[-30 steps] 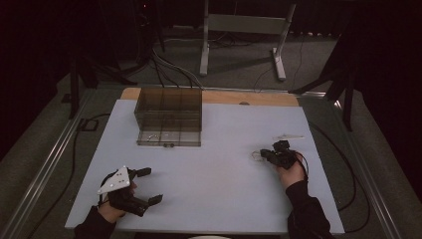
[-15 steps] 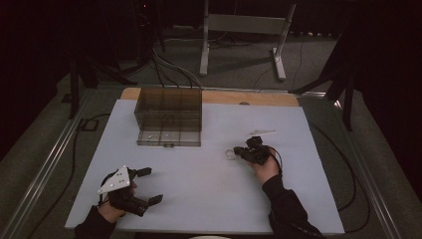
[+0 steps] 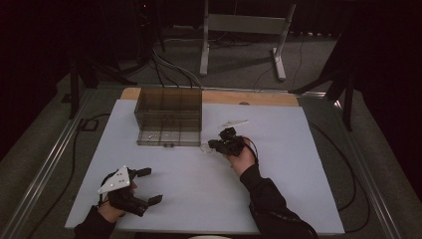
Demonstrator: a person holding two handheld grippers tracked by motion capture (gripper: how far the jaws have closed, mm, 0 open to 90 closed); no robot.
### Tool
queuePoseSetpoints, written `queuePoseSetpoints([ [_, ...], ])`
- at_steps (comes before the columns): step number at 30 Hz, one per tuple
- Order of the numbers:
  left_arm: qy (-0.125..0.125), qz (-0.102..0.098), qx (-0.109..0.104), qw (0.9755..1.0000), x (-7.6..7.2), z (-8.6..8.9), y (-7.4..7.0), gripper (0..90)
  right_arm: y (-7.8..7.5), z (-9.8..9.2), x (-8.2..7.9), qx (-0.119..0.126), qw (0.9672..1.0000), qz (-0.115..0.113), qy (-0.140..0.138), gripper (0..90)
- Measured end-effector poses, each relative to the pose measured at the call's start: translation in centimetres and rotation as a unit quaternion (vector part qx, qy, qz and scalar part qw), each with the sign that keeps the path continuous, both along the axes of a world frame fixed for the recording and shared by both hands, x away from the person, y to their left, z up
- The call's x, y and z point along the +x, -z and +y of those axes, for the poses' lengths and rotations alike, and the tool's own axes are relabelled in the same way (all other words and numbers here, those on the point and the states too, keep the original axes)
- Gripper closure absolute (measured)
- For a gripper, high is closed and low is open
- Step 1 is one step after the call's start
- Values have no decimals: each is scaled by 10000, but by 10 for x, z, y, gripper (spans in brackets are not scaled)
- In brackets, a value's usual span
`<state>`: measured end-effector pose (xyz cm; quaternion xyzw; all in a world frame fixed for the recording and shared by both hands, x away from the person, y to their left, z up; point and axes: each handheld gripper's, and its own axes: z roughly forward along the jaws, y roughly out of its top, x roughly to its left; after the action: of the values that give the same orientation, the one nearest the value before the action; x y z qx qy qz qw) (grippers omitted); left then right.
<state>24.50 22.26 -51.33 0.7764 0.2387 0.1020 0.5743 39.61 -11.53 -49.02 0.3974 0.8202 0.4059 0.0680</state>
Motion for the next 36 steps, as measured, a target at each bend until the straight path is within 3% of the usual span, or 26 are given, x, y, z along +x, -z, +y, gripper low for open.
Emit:
queuePoseSetpoints([
  [20,17,-12,23,10000,0,0,0,5,-7,55,14,130,9995,-40,-301,872],
  [36,25,-28,-11,10000,0,1,-1,5,-8,102,22,49,9985,-58,-547,872],
])
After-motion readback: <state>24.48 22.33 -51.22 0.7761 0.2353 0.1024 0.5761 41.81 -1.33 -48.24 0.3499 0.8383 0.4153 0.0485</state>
